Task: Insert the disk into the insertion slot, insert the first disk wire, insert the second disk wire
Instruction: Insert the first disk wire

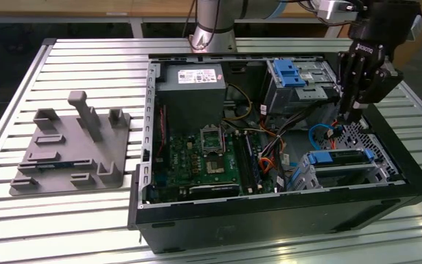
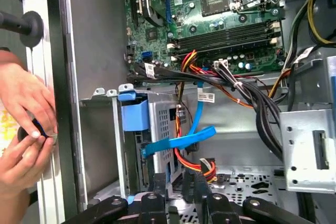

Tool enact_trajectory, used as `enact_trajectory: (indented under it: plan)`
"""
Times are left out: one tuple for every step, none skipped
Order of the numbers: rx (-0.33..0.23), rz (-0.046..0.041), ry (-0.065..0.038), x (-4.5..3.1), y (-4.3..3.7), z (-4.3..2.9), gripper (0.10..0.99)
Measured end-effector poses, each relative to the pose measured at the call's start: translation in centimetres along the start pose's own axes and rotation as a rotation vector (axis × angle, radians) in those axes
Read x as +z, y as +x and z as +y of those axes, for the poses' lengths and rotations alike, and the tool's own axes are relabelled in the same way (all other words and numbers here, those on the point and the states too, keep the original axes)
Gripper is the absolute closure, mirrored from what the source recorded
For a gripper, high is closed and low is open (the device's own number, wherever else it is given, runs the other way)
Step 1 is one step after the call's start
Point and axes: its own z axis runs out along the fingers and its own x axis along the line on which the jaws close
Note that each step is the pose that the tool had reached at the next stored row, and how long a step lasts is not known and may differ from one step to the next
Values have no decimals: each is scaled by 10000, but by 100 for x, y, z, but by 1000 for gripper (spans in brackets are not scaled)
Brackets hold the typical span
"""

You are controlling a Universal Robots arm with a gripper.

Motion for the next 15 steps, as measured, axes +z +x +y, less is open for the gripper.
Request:
enact_trajectory:
  plan:
    - [1, 41, 4, 7, -16, 0, 737]
    - [6, 82, 7, 16, -22, 1, 737]
    - [9, 111, 8, 20, -25, -1, 737]
    - [8, 145, 8, 21, -26, -3, 737]
    - [10, 176, 12, 21, -26, -3, 737]
    - [12, 203, 15, 22, -26, -2, 737]
    - [12, 208, 15, 21, -26, -3, 737]
    - [11, 207, 14, 22, -26, -3, 737]
    - [10, 206, 14, 25, -27, -3, 737]
    - [10, 203, 14, 30, -29, -3, 737]
    - [10, 204, 13, 35, -31, -3, 737]
    - [10, 207, 14, 38, -33, -3, 737]
    - [10, 207, 14, 42, -34, -3, 737]
    - [11, 210, 14, 42, -34, -3, 737]
    - [17, 210, 11, 43, -34, -3, 737]
